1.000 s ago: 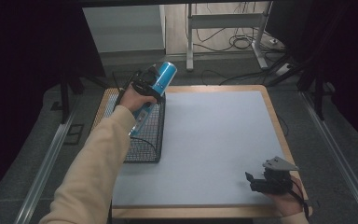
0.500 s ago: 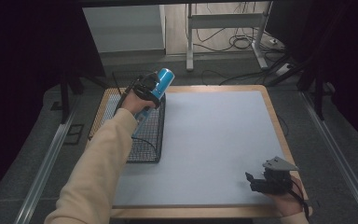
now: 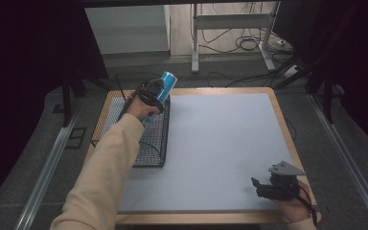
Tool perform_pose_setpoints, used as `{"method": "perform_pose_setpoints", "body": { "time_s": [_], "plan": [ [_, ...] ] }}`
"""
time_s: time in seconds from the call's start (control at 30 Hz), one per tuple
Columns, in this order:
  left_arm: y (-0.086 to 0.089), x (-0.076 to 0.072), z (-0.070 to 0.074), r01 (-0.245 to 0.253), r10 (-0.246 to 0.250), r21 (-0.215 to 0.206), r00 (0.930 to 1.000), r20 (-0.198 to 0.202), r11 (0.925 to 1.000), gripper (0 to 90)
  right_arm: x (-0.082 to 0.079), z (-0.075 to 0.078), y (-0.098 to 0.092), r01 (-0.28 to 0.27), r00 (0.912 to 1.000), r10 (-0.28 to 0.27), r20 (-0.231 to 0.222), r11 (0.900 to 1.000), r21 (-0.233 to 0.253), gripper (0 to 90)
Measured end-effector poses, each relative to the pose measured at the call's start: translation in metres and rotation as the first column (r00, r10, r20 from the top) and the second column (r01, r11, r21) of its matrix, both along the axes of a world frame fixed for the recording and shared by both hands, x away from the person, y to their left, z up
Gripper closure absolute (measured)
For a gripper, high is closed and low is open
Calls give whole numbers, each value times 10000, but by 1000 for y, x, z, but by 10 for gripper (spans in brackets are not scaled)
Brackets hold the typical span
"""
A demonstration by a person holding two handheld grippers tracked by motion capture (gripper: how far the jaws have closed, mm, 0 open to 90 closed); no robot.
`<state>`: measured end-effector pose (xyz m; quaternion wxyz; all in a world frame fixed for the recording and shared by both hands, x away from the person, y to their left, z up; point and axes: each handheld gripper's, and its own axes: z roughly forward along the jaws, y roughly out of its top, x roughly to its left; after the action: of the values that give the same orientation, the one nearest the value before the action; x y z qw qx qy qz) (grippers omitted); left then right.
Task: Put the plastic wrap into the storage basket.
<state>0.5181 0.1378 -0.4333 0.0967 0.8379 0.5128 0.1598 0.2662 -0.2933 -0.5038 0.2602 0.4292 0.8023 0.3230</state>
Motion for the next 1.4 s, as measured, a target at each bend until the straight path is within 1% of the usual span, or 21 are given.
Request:
{"method": "perform_pose_setpoints", "body": {
  "time_s": [0.1,0.2,0.27,0.37,0.43,0.53,0.57,0.6,0.67,0.7,0.73,0.83,0.93,0.97,1.0,1.1,1.2,1.27,1.33,1.37,1.4],
  "plan": [
    [0,0,-1,-80,80,39,10000,35,10000,311,0,0,-1,29,10000,-29,6,10000,-2,109],
    [0,1,-2,-64,62,246,9999,105,9997,306,0,0,0,20,10000,-20,14,10000,4,109],
    [-1,0,-3,-45,40,275,9998,177,9996,304,-1,0,0,-11,10000,11,14,10000,-7,109],
    [0,0,-3,-41,36,185,9996,268,9998,302,-1,1,0,-15,10000,15,30,10000,-16,109],
    [1,0,-3,-49,49,-2,9997,234,10000,283,-1,1,0,-14,10000,14,20,10000,-9,109],
    [0,-3,2,-29,32,-62,9987,510,10000,231,-2,1,0,-14,10000,14,28,10000,-18,109],
    [0,-5,3,-30,39,-209,9989,463,9998,210,-2,1,-1,1,10000,-1,37,10000,-2,109],
    [-1,-7,5,-1,9,-221,9993,376,9998,186,-2,1,-1,6,10000,-6,41,10000,6,109],
    [-2,-11,8,-16,22,-175,9993,360,9998,167,-1,1,-2,47,10000,-47,33,10000,17,109],
    [-2,-14,10,-56,65,-243,9993,380,9997,160,-1,1,-2,47,10000,-47,24,10000,15,109],
    [-1,-17,14,-39,58,-437,9991,413,9990,151,-1,1,-2,52,10000,-52,26,10000,11,109],
    [-1,-25,20,92,-59,-695,9989,468,9975,136,-2,1,-1,21,10000,-21,52,10000,-2,109],
    [-4,-37,31,323,-264,-696,9962,835,9971,128,-3,1,-1,16,10000,-16,67,10000,-8,109],
    [-5,-42,36,482,-406,-775,9945,970,9958,128,-3,2,-1,22,10000,-22,66,10000,3,109],
    [-7,-49,41,632,-517,-982,9919,1160,9932,129,-3,2,0,17,10000,-17,70,10000,-2,109],
    [-12,-63,52,958,-742,-1449,9863,1475,9848,134,-3,2,-1,21,10000,-21,77,10000,0,109],
    [-21,-81,59,1461,-1147,-1912,9794,1660,9706,141,-4,2,-2,51,9999,-51,103,10000,6,109],
    [-29,-94,62,1862,-1475,-2186,9722,1818,9579,143,-4,2,-2,72,9999,-72,114,10000,-2,109],
    [-38,-111,63,2308,-1820,-2500,9620,2037,9403,145,-4,3,-1,77,9999,-77,122,10000,3,109],
    [-41,-117,63,2465,-1948,-2583,9581,2100,9341,148,-4,4,0,46,9999,-45,151,10000,-4,109],
    [-46,-127,62,2748,-2197,-2704,9511,2170,9227,148,-4,4,1,26,9999,-25,164,10000,-26,109]
  ]
}}
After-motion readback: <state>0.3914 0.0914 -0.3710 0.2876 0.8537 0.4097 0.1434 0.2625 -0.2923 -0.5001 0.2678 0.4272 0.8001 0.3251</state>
